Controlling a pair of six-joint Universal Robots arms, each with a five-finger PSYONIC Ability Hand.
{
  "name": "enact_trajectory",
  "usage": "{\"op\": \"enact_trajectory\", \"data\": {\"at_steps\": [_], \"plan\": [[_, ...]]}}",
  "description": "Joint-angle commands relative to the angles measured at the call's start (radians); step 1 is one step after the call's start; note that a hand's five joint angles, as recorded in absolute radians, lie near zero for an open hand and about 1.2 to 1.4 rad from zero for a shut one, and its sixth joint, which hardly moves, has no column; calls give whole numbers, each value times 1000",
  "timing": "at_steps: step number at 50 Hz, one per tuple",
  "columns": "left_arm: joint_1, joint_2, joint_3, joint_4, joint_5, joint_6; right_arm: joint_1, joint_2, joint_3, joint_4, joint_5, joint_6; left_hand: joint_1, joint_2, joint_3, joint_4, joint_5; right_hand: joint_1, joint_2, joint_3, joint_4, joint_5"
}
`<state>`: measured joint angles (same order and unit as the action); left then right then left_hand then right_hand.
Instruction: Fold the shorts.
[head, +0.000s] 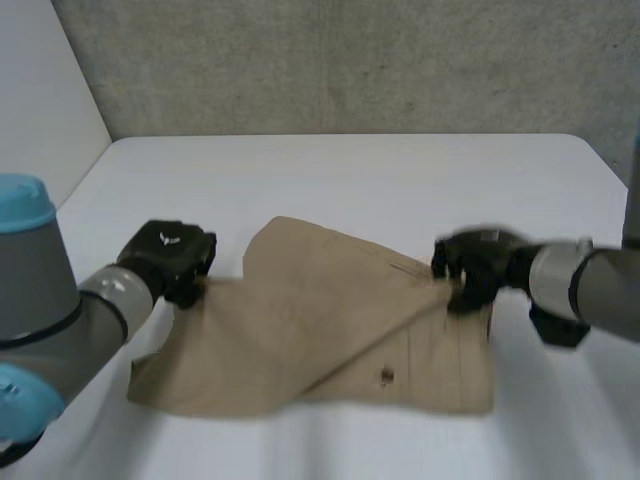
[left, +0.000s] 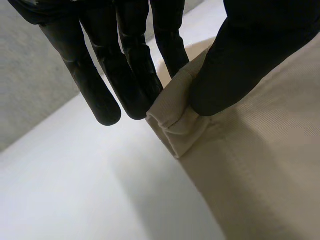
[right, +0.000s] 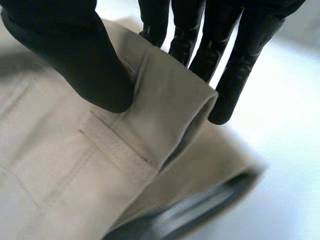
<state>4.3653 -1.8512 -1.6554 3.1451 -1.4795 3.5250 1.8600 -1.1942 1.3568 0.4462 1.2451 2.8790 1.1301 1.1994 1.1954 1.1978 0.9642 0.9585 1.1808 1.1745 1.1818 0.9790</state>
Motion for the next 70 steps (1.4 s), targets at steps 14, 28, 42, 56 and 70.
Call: {"op": "enact_trajectory", "data": {"at_steps": [14, 28, 42, 56, 70], "plan": [[-33, -26, 859, 423, -323, 17, 110, -77, -389, -969, 241, -218, 266, 197, 201, 198, 258, 438, 215, 222, 215, 243], [-38, 17, 336, 405, -315, -66, 120, 24, -200, -840, 206, -221, 266, 197, 201, 198, 258, 438, 215, 222, 215, 243], [-61, -180, -59, 402, -311, -55, 151, 318, -21, -718, 208, -330, 266, 197, 201, 198, 258, 438, 215, 222, 215, 243], [-84, 21, -178, 297, -308, -46, 160, 121, 154, -555, 232, -337, 266, 197, 201, 198, 258, 438, 215, 222, 215, 243], [-119, 144, -317, 20, -286, 49, 146, 27, 266, -276, 232, -466, 266, 197, 201, 198, 258, 438, 215, 222, 215, 243]]}}
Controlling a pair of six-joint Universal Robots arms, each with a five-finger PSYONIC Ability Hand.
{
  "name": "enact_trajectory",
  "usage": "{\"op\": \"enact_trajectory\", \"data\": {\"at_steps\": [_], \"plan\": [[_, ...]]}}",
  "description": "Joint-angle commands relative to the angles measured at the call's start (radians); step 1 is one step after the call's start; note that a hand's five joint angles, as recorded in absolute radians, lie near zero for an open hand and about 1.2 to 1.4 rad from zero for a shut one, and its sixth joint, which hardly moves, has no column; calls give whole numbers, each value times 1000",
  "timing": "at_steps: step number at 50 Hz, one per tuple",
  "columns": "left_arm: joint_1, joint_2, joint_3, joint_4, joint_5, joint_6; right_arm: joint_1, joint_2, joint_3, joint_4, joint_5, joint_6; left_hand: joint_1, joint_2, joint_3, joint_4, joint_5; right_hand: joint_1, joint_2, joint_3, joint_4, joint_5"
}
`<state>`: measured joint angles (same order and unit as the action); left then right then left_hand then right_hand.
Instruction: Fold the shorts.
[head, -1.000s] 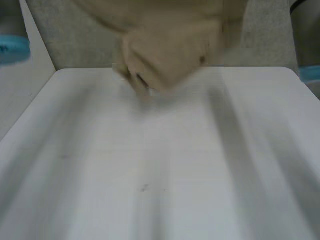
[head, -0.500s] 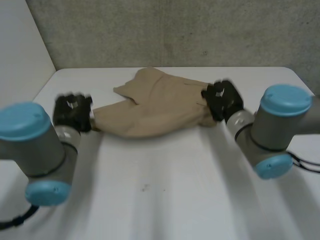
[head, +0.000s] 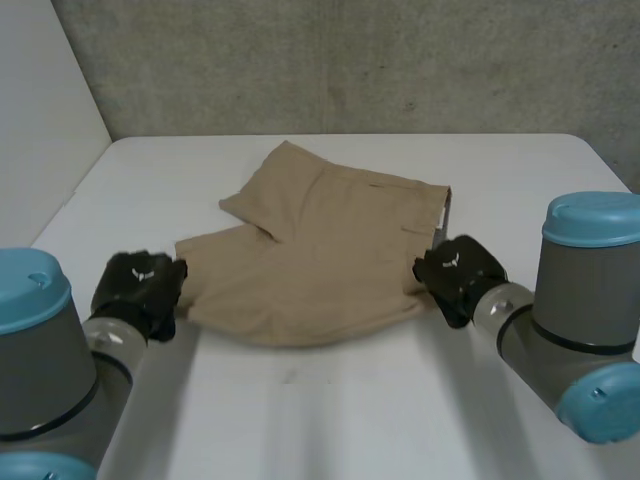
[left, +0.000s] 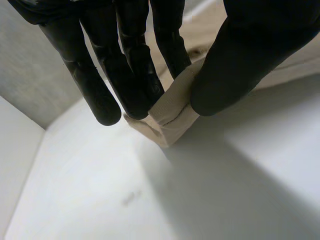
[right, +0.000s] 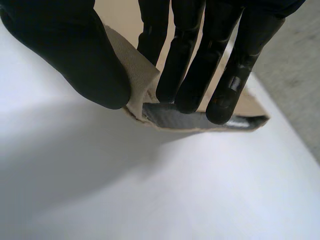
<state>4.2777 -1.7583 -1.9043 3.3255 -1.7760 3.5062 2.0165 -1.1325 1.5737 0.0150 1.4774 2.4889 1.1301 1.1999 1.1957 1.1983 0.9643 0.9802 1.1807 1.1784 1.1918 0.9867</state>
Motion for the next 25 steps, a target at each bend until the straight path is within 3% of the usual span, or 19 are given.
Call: {"op": "enact_trajectory", "data": {"at_steps": [1, 8, 14, 21, 25], "plan": [[-42, 63, -76, -185, 10, 76, -10, -61, 66, 184, -2, -84, 266, 196, 201, 198, 257, 416, 216, 218, 204, 235], [-104, 243, -118, -463, 41, 177, -12, -205, 179, 397, -15, -227, 266, 196, 201, 198, 257, 416, 216, 218, 204, 235], [-76, 339, -107, -658, 206, 211, -16, -289, 262, 589, -63, -347, 266, 196, 201, 198, 257, 416, 216, 218, 204, 235], [43, 255, -26, -557, 245, 258, -99, -299, 200, 568, -167, -331, 266, 196, 201, 198, 257, 416, 216, 218, 204, 235], [50, 110, 91, -419, 241, 280, -111, -245, 103, 472, -193, -187, 266, 196, 201, 198, 257, 416, 216, 218, 204, 235]]}}
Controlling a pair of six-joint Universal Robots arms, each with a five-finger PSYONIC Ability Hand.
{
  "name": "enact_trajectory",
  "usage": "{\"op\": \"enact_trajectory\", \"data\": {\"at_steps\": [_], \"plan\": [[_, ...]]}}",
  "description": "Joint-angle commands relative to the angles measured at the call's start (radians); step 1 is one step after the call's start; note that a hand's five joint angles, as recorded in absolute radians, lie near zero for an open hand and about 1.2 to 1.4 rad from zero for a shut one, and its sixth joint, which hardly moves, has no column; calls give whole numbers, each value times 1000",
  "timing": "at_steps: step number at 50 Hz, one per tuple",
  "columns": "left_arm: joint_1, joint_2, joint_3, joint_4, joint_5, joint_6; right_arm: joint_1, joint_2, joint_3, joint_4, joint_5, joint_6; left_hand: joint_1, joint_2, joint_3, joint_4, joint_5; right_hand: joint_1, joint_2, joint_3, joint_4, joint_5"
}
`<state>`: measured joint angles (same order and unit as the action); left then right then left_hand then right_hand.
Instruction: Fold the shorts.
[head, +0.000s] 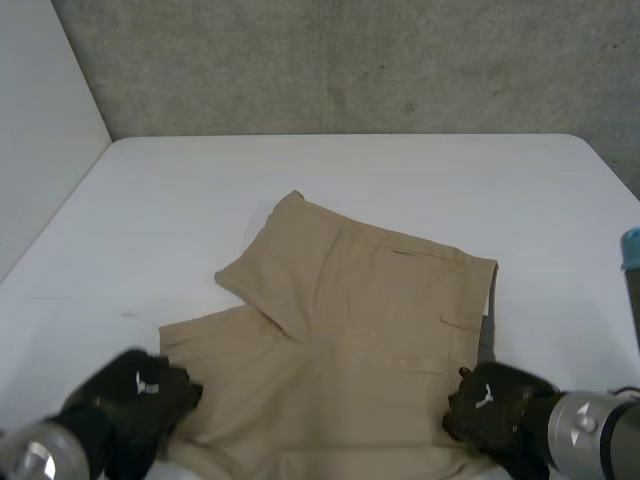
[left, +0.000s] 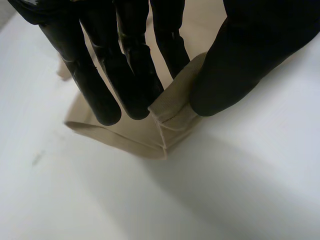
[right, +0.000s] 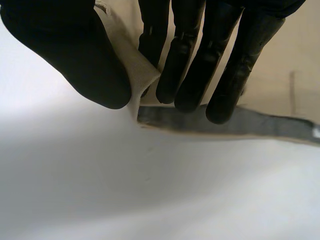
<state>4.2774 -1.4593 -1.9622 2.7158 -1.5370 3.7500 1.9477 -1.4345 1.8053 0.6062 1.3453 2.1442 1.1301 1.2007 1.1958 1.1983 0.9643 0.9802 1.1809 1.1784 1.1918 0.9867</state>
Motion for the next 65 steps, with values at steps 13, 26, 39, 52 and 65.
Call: {"op": "enact_trajectory", "data": {"at_steps": [13, 26, 39, 52, 65], "plan": [[-71, -791, 880, 521, -136, 34, -30, 342, -429, -417, 182, 373, 266, 196, 200, 198, 257, 416, 215, 218, 204, 235], [-96, -1288, 1476, 567, -175, 37, -21, 578, -566, -766, 357, 235, 266, 196, 200, 198, 257, 416, 215, 218, 204, 235], [-126, -1328, 1413, 803, -78, 33, -10, 562, -571, -758, 468, 236, -956, -1026, -1021, -1024, -964, -806, -1006, -1004, -1017, -987], [-114, -929, 1022, 848, -132, -53, -21, 258, -308, -724, 261, 601, -956, -1026, -1021, -1024, -964, -806, -1006, -1004, -1017, -987], [-41, -596, 473, 849, -120, -346, -64, 209, 20, -738, 107, 734, -952, -1022, -1018, -1020, -961, -725, -926, -923, -937, -906]]}}
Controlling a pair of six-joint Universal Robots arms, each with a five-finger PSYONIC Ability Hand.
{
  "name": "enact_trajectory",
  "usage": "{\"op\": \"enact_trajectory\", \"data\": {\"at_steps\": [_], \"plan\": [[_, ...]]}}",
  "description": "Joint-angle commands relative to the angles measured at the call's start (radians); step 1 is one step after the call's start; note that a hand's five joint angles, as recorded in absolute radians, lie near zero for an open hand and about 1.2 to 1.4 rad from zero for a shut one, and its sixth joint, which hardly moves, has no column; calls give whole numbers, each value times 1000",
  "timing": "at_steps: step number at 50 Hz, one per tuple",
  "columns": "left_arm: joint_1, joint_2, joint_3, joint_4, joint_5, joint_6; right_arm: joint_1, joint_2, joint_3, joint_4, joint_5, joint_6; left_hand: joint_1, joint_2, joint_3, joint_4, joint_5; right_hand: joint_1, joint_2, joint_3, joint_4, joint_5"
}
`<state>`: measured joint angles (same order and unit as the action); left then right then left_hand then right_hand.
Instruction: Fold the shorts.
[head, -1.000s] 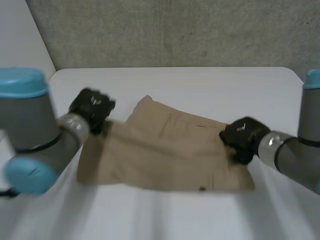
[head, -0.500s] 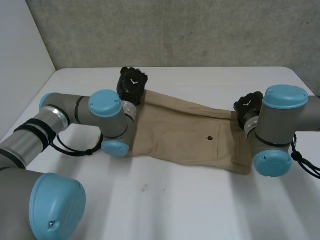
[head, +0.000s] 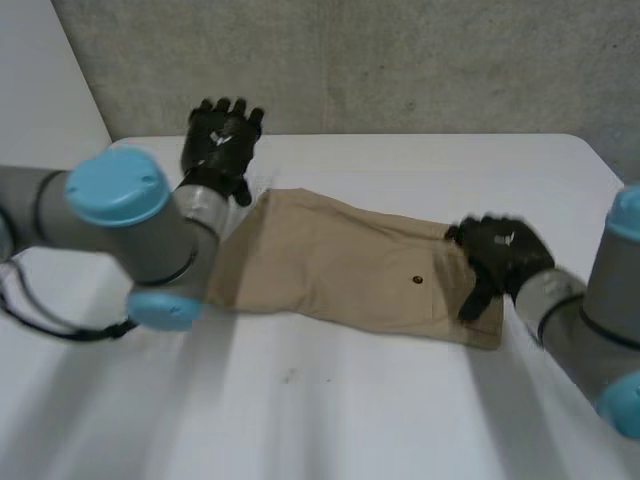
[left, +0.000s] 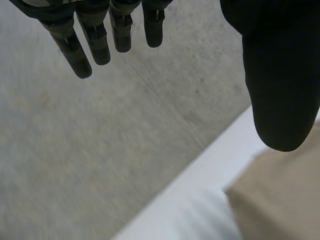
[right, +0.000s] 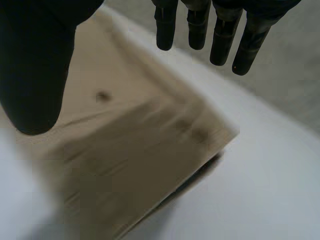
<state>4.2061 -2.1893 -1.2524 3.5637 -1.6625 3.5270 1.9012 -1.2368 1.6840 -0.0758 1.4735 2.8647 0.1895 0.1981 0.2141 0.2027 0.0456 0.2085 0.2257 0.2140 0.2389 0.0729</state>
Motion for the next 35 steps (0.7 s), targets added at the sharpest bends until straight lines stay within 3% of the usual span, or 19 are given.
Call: {"op": "enact_trajectory", "data": {"at_steps": [1, 6, 11, 18, 26, 30, 35], "plan": [[34, 144, -255, 1, 6, -126, -18, 14, 151, -74, -19, 12, -11, -20, -36, -24, -42, 53, 35, 47, 22, 14], [38, 192, -340, 4, 6, -129, -19, 62, 183, -197, 22, -1, -11, -20, -36, -24, -42, 272, 255, 267, 242, 233], [51, 206, -363, 6, 4, -131, -28, 74, 190, -295, 93, -77, -14, -23, -39, -27, -45, 1186, 1169, 1180, 1155, 1147], [60, 233, -369, 3, 3, -132, -109, 39, 187, -312, 94, -254, -14, -23, -39, -27, -45, 1188, 1171, 1182, 1157, 1149], [77, 325, -420, 1, 6, -132, -217, -26, 106, -279, 39, -602, -15, -24, -40, -28, -46, 1188, 1171, 1182, 1157, 1149], [86, 359, -444, 1, 6, -132, -162, -38, 28, -243, -4, -726, -15, -24, -40, -28, -46, 1188, 1171, 1182, 1157, 1149], [86, 379, -463, 3, 4, -132, 51, -29, -102, -190, -74, -740, -15, -24, -40, -28, -46, 1188, 1171, 1182, 1157, 1149]]}}
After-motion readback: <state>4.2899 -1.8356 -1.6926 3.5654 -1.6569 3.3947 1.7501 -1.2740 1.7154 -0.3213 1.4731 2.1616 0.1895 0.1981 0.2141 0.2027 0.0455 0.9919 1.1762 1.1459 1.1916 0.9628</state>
